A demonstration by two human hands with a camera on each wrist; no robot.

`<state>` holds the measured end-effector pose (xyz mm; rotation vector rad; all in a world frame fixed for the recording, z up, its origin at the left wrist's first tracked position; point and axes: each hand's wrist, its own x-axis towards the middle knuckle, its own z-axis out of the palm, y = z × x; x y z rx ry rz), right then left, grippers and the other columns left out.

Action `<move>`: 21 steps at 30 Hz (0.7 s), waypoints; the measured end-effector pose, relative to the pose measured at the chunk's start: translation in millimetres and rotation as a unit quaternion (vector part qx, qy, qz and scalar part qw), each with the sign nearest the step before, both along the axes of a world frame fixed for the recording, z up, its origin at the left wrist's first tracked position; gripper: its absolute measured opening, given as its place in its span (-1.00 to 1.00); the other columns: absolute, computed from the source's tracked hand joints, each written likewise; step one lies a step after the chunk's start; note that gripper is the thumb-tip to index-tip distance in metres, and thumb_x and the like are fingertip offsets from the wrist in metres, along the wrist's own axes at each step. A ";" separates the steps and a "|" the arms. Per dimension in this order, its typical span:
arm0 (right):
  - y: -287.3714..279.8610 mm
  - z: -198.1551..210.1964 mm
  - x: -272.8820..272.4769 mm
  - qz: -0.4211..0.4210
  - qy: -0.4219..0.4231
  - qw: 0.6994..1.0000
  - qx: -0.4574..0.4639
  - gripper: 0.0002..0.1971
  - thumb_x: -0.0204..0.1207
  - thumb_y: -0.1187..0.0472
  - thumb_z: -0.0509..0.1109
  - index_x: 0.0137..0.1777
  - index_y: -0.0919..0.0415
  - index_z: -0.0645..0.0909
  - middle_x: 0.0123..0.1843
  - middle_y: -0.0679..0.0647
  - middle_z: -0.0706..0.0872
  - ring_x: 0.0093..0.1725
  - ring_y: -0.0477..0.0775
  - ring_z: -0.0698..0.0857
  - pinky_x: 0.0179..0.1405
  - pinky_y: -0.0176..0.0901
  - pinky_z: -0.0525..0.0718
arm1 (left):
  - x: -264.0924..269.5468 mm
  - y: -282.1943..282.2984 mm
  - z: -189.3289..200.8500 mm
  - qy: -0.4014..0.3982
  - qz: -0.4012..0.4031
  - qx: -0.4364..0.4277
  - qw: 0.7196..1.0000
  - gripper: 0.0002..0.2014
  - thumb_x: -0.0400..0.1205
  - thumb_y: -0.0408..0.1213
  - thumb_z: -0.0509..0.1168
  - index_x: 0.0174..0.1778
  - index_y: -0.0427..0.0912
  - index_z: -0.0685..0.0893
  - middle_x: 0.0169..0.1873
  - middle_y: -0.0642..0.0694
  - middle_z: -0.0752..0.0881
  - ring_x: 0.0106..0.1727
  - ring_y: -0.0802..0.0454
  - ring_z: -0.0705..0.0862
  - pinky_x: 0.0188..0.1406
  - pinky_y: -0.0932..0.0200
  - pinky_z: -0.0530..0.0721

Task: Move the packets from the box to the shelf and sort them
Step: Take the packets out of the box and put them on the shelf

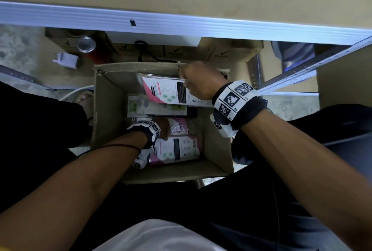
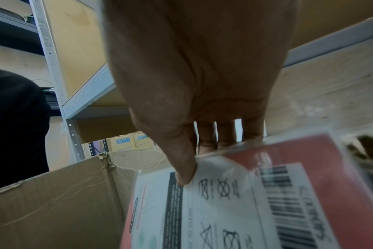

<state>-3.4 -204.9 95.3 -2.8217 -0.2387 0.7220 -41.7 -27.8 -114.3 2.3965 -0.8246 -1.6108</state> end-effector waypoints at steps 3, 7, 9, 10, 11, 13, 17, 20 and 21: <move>-1.0 0.6 1.6 -0.002 0.001 1.000 0.005 -0.84 0.63 0.32 0.28 -0.11 0.09 0.39 0.10 0.19 0.69 -0.01 0.24 0.65 -0.15 -0.04 0.54 | 0.4 4.3 -1.6 0.002 0.010 0.021 1.000 -0.79 0.60 -0.46 0.41 0.12 -0.41 0.80 0.28 -0.30 0.72 0.30 -0.27 0.68 0.35 -0.01 0.61; 0.6 2.0 1.4 0.001 0.001 1.000 0.007 -0.87 0.64 0.31 0.26 -0.09 0.09 0.41 0.11 0.19 0.69 0.03 0.26 0.66 -0.10 -0.01 0.60 | -5.2 6.4 -4.5 -0.015 -0.010 0.041 0.999 -0.78 0.64 -0.44 0.36 0.17 -0.37 0.78 0.25 -0.27 0.75 0.26 -0.22 0.72 0.27 0.00 0.68; 1.3 2.5 1.1 0.000 -0.001 1.000 0.008 -0.86 0.63 0.32 0.27 -0.09 0.09 0.41 0.11 0.19 0.69 0.04 0.27 0.67 -0.06 0.02 0.63 | -6.5 6.1 -6.9 -0.031 -0.017 0.037 0.999 -0.76 0.66 -0.40 0.37 0.22 -0.36 0.76 0.31 -0.27 0.70 0.31 -0.20 0.69 0.24 0.06 0.62; 1.4 2.9 1.0 -0.002 -0.002 1.000 0.008 -0.85 0.63 0.33 0.27 -0.09 0.08 0.41 0.10 0.19 0.69 0.04 0.27 0.67 -0.05 0.03 0.64 | -5.9 6.1 -7.5 -0.042 -0.022 0.033 0.998 -0.74 0.65 -0.39 0.38 0.24 -0.35 0.76 0.33 -0.28 0.68 0.34 -0.20 0.67 0.24 0.07 0.61; 1.4 3.0 0.7 -0.003 -0.003 1.000 0.008 -0.85 0.63 0.34 0.27 -0.09 0.08 0.41 0.10 0.19 0.69 0.03 0.27 0.68 -0.04 0.03 0.66 | -5.1 6.2 -7.6 -0.052 -0.030 0.035 0.998 -0.73 0.65 -0.38 0.39 0.26 -0.35 0.74 0.35 -0.29 0.66 0.35 -0.21 0.66 0.25 0.07 0.60; 1.4 3.3 0.6 -0.005 -0.003 1.000 0.008 -0.85 0.63 0.34 0.27 -0.08 0.08 0.42 0.09 0.18 0.70 0.03 0.25 0.67 -0.05 0.02 0.65 | -3.6 6.4 -7.7 -0.055 -0.047 0.048 0.996 -0.70 0.63 -0.37 0.40 0.29 -0.33 0.72 0.36 -0.28 0.65 0.35 -0.22 0.66 0.28 0.01 0.63; 1.9 3.9 0.7 -0.006 0.000 1.000 0.008 -0.85 0.62 0.35 0.27 -0.07 0.08 0.43 0.09 0.18 0.70 0.04 0.26 0.68 -0.02 0.04 0.67 | -1.2 4.6 -3.7 -0.051 -0.075 0.060 0.994 -0.73 0.59 -0.40 0.43 0.22 -0.31 0.75 0.27 -0.26 0.71 0.27 -0.21 0.71 0.19 -0.01 0.69; 2.5 3.9 0.9 -0.004 0.000 1.000 0.007 -0.89 0.63 0.34 0.29 -0.01 0.10 0.51 0.12 0.18 0.70 0.07 0.26 0.68 0.01 0.06 0.68 | 0.2 4.7 -2.0 -0.055 -0.086 0.051 0.993 -0.75 0.58 -0.41 0.43 0.18 -0.29 0.77 0.25 -0.20 0.74 0.27 -0.17 0.70 0.10 0.12 0.64; 2.6 3.7 0.8 -0.005 -0.003 1.000 0.007 -0.90 0.63 0.33 0.29 0.03 0.13 0.55 0.13 0.18 0.70 0.07 0.26 0.68 0.02 0.06 0.69 | -0.1 5.0 -1.3 -0.061 -0.090 0.051 0.993 -0.75 0.56 -0.42 0.44 0.15 -0.27 0.77 0.23 -0.17 0.74 0.26 -0.15 0.70 0.08 0.15 0.63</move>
